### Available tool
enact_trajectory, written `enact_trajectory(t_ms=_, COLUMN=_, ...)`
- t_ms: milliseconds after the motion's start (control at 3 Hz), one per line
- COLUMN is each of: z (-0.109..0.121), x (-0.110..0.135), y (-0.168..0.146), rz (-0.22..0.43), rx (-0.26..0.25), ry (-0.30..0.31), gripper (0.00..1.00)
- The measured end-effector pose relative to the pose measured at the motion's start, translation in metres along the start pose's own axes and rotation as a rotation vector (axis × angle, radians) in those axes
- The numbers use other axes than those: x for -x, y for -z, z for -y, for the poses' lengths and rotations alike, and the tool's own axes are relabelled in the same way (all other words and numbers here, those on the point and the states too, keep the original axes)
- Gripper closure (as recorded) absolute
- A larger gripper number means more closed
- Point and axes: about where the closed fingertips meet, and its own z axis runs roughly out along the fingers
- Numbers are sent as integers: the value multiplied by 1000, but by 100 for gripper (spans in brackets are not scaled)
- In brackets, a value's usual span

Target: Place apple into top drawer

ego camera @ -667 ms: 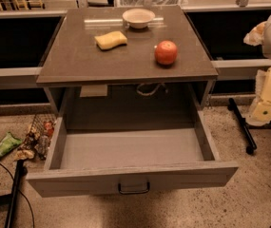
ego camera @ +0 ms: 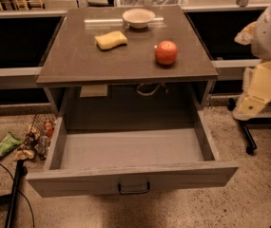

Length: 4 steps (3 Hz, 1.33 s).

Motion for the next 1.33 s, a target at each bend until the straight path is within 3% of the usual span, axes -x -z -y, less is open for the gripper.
enact_trajectory(t_ms=333, z=14, x=18, y=-34, rz=83, rx=10, ry=-37, gripper=0)
enact_trajectory(t_ms=667, z=14, x=18, y=-34, rz=83, rx=10, ry=-37, gripper=0)
enact_trajectory(t_ms=1000, z=39, x=23, y=-49, rz=100, rx=-10, ry=-75, gripper=0)
enact_trajectory(t_ms=1333, z=86, x=32, y=-65, rz=193, rx=-55, ry=-118, gripper=0)
